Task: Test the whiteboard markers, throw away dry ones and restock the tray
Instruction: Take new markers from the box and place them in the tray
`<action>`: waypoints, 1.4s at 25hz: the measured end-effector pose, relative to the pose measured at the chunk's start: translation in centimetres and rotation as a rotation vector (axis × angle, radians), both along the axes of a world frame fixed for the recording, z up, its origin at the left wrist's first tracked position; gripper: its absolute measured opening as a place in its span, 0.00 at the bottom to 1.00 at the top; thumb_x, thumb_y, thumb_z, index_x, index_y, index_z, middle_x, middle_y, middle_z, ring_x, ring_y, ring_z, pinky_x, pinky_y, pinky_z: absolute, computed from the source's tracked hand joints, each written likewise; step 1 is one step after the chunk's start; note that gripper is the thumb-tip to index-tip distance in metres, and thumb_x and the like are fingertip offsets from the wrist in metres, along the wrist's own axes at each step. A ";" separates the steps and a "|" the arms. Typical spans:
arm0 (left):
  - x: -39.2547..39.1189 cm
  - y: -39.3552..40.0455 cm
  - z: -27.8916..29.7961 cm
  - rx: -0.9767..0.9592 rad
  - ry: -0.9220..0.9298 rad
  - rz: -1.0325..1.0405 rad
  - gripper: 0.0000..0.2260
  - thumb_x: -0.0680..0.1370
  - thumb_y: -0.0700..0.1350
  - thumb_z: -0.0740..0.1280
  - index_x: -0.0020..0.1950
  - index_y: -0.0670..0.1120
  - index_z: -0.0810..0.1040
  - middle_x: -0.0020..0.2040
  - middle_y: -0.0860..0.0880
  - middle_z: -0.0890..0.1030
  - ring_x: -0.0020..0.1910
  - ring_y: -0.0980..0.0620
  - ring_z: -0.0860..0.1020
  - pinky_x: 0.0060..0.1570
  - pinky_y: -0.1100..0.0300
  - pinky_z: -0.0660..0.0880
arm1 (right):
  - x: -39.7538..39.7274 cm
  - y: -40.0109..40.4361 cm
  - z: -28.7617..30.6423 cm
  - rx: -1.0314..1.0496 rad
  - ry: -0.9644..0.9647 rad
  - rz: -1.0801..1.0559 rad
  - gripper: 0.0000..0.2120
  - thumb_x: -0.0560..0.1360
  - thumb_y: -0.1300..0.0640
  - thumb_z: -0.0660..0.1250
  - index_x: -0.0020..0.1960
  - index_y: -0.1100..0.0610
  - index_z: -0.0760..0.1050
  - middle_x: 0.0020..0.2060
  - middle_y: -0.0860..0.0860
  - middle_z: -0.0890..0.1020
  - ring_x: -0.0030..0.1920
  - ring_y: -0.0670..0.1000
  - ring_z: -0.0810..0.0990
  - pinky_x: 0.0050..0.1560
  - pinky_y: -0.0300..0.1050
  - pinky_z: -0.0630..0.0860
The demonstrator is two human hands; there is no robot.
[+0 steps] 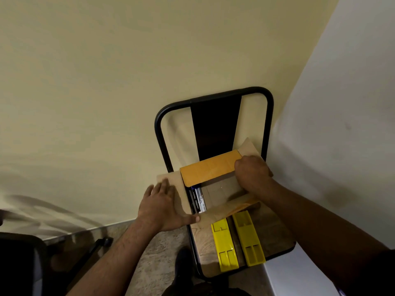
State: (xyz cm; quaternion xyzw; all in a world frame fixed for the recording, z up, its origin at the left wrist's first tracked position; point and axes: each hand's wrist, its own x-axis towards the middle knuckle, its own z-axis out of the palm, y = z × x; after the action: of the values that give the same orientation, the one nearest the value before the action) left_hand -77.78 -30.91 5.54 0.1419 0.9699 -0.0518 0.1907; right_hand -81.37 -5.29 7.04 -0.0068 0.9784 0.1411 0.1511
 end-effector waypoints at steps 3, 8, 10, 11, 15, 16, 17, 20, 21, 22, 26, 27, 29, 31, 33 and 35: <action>-0.1 0.4 -0.6 0.053 -0.027 -0.009 0.48 0.66 0.79 0.52 0.77 0.51 0.53 0.79 0.42 0.47 0.77 0.44 0.54 0.74 0.47 0.55 | -0.8 -0.7 -0.8 -0.261 -0.262 -0.101 0.14 0.79 0.51 0.60 0.59 0.59 0.74 0.50 0.54 0.77 0.45 0.53 0.76 0.42 0.49 0.70; -1.2 3.0 -2.0 0.144 0.148 0.139 0.28 0.77 0.65 0.56 0.69 0.47 0.61 0.75 0.44 0.63 0.61 0.43 0.75 0.53 0.50 0.76 | -0.8 -3.5 -3.7 -0.440 -0.314 -0.149 0.30 0.79 0.42 0.59 0.74 0.58 0.61 0.70 0.58 0.68 0.65 0.56 0.73 0.63 0.53 0.72; -1.8 3.6 -2.0 0.218 0.245 0.192 0.21 0.80 0.63 0.52 0.61 0.47 0.66 0.61 0.47 0.76 0.50 0.45 0.80 0.42 0.53 0.77 | -0.7 -4.3 -4.1 -0.462 -0.277 -0.114 0.31 0.79 0.43 0.59 0.76 0.57 0.57 0.73 0.57 0.64 0.66 0.57 0.72 0.64 0.54 0.72; -2.1 3.8 -2.0 0.250 0.282 0.210 0.20 0.80 0.62 0.51 0.58 0.48 0.68 0.54 0.48 0.79 0.45 0.45 0.80 0.39 0.54 0.75 | -0.9 -4.7 -4.1 -0.457 -0.288 -0.093 0.27 0.80 0.46 0.59 0.74 0.58 0.60 0.70 0.57 0.69 0.63 0.56 0.75 0.62 0.52 0.73; -3.8 3.7 -1.9 0.351 0.336 0.348 0.23 0.81 0.62 0.48 0.56 0.47 0.73 0.42 0.45 0.82 0.40 0.43 0.80 0.33 0.57 0.69 | -2.8 -6.1 -6.0 -0.663 -0.528 -0.267 0.08 0.79 0.59 0.58 0.50 0.59 0.75 0.39 0.56 0.78 0.35 0.53 0.77 0.35 0.44 0.72; -4.2 3.7 -1.9 0.366 0.348 0.364 0.24 0.81 0.62 0.48 0.57 0.47 0.74 0.42 0.45 0.82 0.39 0.43 0.80 0.33 0.57 0.70 | -3.1 -6.3 -6.7 -0.777 -0.582 -0.398 0.06 0.78 0.61 0.57 0.45 0.58 0.72 0.33 0.55 0.73 0.28 0.50 0.71 0.31 0.42 0.66; -4.5 3.6 -2.0 0.378 0.354 0.369 0.24 0.81 0.62 0.48 0.57 0.47 0.75 0.41 0.44 0.82 0.39 0.43 0.80 0.33 0.57 0.70 | -3.4 -6.4 -7.3 -0.848 -0.619 -0.502 0.06 0.78 0.62 0.57 0.43 0.58 0.71 0.30 0.53 0.70 0.26 0.48 0.65 0.30 0.42 0.63; -5.3 3.4 -2.4 0.451 0.321 0.369 0.23 0.81 0.60 0.51 0.54 0.45 0.78 0.39 0.44 0.81 0.35 0.46 0.78 0.32 0.59 0.70 | -3.6 -7.1 -9.2 -0.916 -0.634 -0.647 0.07 0.79 0.59 0.59 0.45 0.60 0.72 0.27 0.51 0.67 0.25 0.46 0.62 0.30 0.40 0.63; -5.6 3.3 -2.7 0.488 0.302 0.377 0.22 0.82 0.59 0.53 0.52 0.45 0.79 0.38 0.44 0.81 0.34 0.47 0.76 0.32 0.60 0.69 | -3.4 -7.5 -9.6 -0.916 -0.609 -0.665 0.07 0.79 0.57 0.61 0.46 0.60 0.73 0.27 0.52 0.69 0.25 0.47 0.64 0.29 0.40 0.63; -5.7 3.0 -3.0 0.523 0.288 0.384 0.21 0.82 0.57 0.54 0.50 0.44 0.80 0.37 0.45 0.81 0.32 0.48 0.75 0.32 0.60 0.69 | -3.2 -7.7 -10.1 -0.907 -0.549 -0.667 0.06 0.78 0.56 0.63 0.47 0.60 0.74 0.29 0.53 0.72 0.25 0.47 0.68 0.29 0.41 0.65; -5.6 2.2 -3.8 0.617 0.285 0.381 0.15 0.81 0.52 0.60 0.50 0.45 0.83 0.38 0.46 0.83 0.33 0.49 0.77 0.33 0.63 0.67 | -3.1 -8.5 -11.4 -0.950 -0.478 -0.695 0.09 0.77 0.54 0.66 0.50 0.59 0.75 0.42 0.55 0.80 0.39 0.51 0.79 0.40 0.43 0.75; -5.6 2.1 -3.9 0.642 0.288 0.381 0.13 0.81 0.51 0.61 0.51 0.46 0.84 0.39 0.46 0.84 0.35 0.48 0.79 0.34 0.63 0.67 | -3.0 -8.8 -11.2 -0.980 -0.504 -0.727 0.10 0.77 0.54 0.65 0.53 0.59 0.75 0.41 0.55 0.79 0.38 0.50 0.78 0.38 0.41 0.74; -5.6 2.0 -4.1 0.672 0.287 0.383 0.12 0.80 0.50 0.63 0.53 0.47 0.84 0.42 0.46 0.85 0.39 0.48 0.81 0.37 0.64 0.69 | -2.7 -9.3 -11.1 -1.008 -0.556 -0.759 0.12 0.78 0.56 0.64 0.59 0.60 0.73 0.41 0.54 0.77 0.37 0.49 0.76 0.35 0.40 0.74; -5.7 2.0 -4.3 0.686 0.275 0.381 0.11 0.80 0.49 0.63 0.54 0.48 0.84 0.43 0.47 0.85 0.40 0.48 0.82 0.38 0.64 0.70 | -2.6 -9.9 -11.5 -0.984 -0.562 -0.732 0.16 0.77 0.58 0.64 0.62 0.62 0.71 0.49 0.57 0.79 0.46 0.52 0.79 0.45 0.44 0.80; -5.8 1.9 -4.5 0.689 0.265 0.368 0.10 0.80 0.49 0.64 0.53 0.48 0.84 0.44 0.47 0.86 0.40 0.49 0.82 0.39 0.64 0.70 | -2.7 -10.2 -11.9 -0.912 -0.531 -0.666 0.18 0.75 0.57 0.65 0.63 0.63 0.71 0.56 0.59 0.79 0.54 0.56 0.79 0.55 0.50 0.80; -5.8 1.9 -4.5 0.691 0.268 0.356 0.10 0.79 0.48 0.65 0.54 0.48 0.84 0.44 0.48 0.85 0.40 0.49 0.81 0.39 0.65 0.68 | -2.8 -10.1 -11.7 -0.964 -0.526 -0.685 0.17 0.76 0.58 0.65 0.63 0.63 0.71 0.57 0.59 0.78 0.54 0.55 0.79 0.54 0.47 0.79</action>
State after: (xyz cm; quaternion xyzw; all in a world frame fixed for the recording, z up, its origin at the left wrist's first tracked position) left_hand -83.54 -29.06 1.04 0.0195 0.9560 0.2926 0.0097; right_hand -84.14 -15.38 -4.70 0.2043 0.8091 -0.3768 0.4021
